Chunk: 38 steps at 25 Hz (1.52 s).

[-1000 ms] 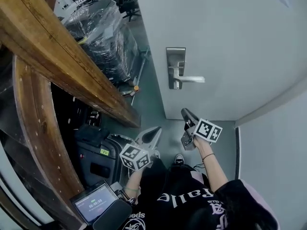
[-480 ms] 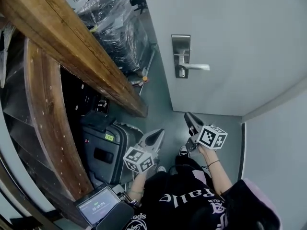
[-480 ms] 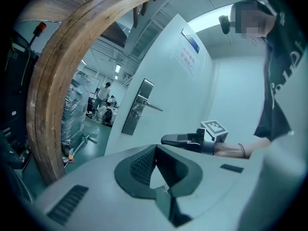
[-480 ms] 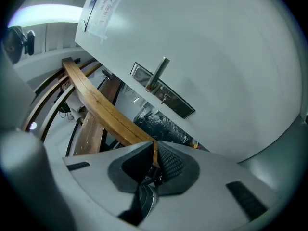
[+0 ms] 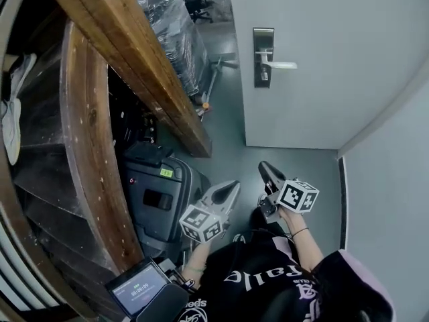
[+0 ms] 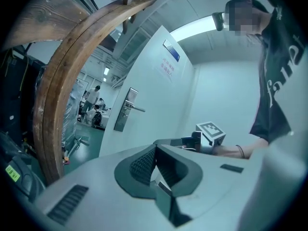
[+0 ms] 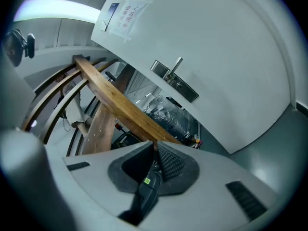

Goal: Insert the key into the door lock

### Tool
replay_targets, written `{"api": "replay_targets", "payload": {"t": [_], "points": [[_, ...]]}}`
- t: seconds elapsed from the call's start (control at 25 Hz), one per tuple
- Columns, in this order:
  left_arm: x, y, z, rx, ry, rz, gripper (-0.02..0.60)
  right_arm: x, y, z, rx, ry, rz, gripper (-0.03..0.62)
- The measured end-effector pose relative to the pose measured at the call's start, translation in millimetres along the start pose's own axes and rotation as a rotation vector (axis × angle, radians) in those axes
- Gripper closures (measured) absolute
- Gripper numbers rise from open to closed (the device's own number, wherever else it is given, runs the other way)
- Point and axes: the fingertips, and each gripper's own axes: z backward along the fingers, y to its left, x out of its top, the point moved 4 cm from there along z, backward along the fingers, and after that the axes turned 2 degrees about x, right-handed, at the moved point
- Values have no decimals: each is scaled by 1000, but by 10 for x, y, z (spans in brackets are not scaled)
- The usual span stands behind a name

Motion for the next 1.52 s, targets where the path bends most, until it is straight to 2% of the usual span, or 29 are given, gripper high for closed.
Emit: {"api": "replay_targets", "payload": {"t": [0.36, 0.6, 0.84, 1.12, 1.52], "points": [[-440, -405, 858, -44, 10, 41, 577, -817, 566, 736, -38, -8, 31, 557], [-538, -642, 1113, -55, -2, 51, 577, -1005, 782, 1091, -48, -7, 58, 557], [-604, -960, 1160, -31, -24, 45, 577, -1077, 843, 1473, -25, 6, 77, 557], [-882, -1817, 1185, -1, -30, 50, 577, -1103, 841, 2433, -12, 19, 137, 557], [-1681, -3192, 1412, 42, -11, 79, 577, -1451, 722, 3839, 34, 70, 169, 557]]}}
